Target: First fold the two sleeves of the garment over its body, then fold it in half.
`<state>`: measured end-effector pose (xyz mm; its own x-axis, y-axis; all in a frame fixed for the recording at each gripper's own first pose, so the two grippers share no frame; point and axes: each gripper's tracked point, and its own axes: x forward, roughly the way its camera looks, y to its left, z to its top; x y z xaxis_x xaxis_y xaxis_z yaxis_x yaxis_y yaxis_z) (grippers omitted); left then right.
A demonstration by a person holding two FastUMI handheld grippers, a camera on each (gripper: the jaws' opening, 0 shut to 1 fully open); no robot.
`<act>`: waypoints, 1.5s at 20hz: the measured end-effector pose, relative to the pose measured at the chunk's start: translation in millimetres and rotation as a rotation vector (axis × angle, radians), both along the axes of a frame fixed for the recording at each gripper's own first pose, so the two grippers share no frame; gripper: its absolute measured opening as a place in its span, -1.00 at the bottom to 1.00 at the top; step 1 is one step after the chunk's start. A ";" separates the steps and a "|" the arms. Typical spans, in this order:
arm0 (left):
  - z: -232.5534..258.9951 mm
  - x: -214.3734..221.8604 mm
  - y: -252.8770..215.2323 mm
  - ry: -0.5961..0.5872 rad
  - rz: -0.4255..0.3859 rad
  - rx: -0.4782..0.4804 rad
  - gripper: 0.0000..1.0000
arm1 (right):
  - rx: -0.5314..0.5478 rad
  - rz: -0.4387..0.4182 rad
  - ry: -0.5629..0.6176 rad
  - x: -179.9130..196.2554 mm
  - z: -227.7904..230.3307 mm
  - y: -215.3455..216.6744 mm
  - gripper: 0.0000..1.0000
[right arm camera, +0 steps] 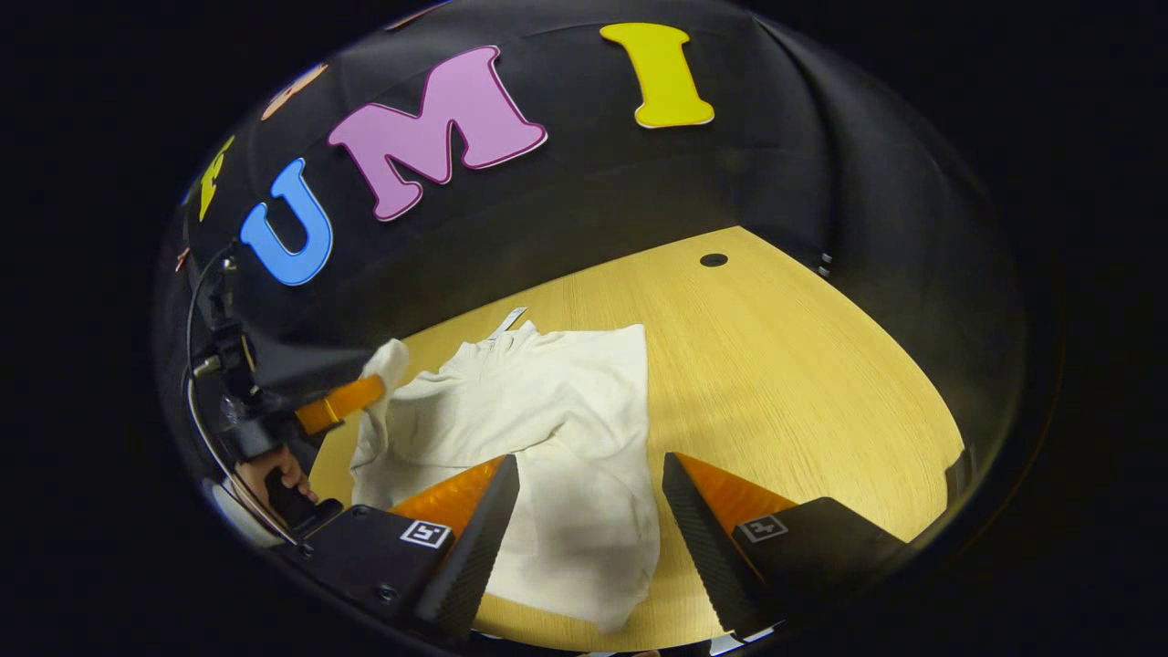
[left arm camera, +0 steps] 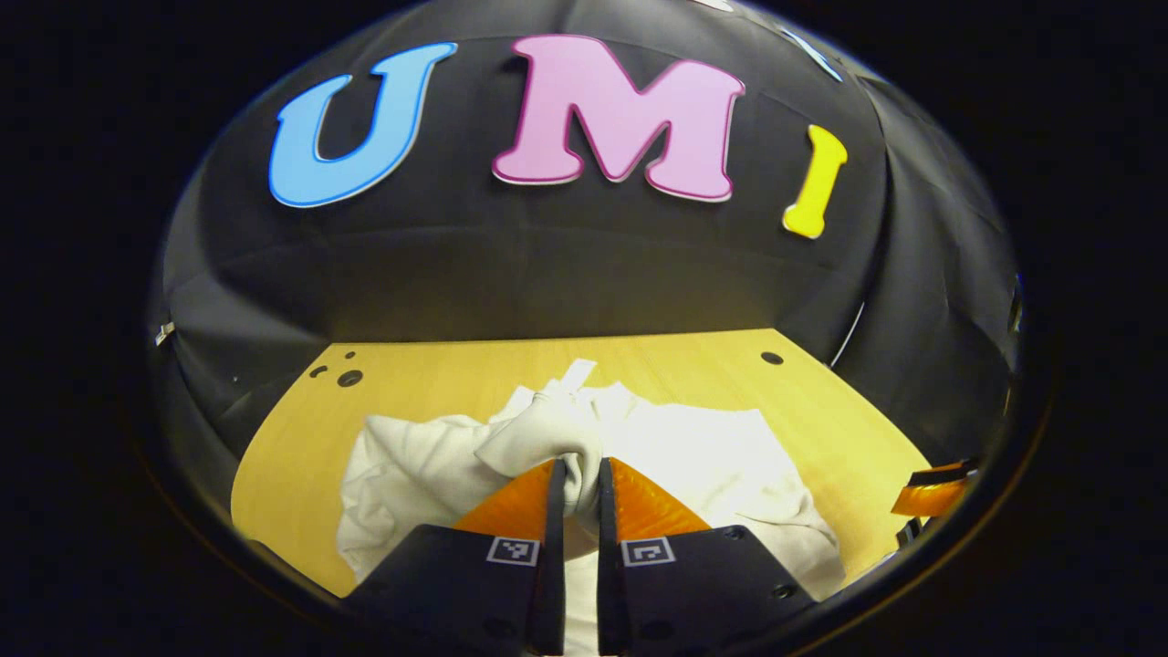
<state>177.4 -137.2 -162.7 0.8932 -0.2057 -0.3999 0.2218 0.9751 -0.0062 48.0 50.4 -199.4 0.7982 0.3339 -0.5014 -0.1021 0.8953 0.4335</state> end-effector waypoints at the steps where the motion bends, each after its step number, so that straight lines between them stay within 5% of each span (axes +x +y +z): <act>1: -8.4 1.4 -6.9 0.012 -0.010 0.005 -0.70 | -0.002 0.001 0.003 -1.0 -1.2 -3.4 0.94; 10: -62.7 -10.1 -58.4 0.144 -0.096 -0.043 -0.42 | 0.010 0.006 0.031 -8.9 -10.0 -24.6 0.94; 15: -63.8 -24.8 -86.5 0.154 -0.167 -0.066 0.41 | 0.009 0.012 0.044 -12.4 -13.5 -25.5 0.94; 23: -47.8 -75.0 -77.4 0.144 -0.216 -0.090 0.48 | -0.029 0.065 0.043 -25.1 -16.2 -11.6 0.94; 30: -51.8 -123.6 4.4 0.162 -0.100 -0.073 0.48 | -0.074 0.121 0.078 -54.4 -30.8 -0.4 0.96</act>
<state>53.8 -132.8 -214.6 0.7920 -0.3239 -0.5175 0.3080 0.9439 -0.1194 -6.4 50.0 -230.2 0.7123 0.3848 -0.5870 -0.1794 0.9084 0.3777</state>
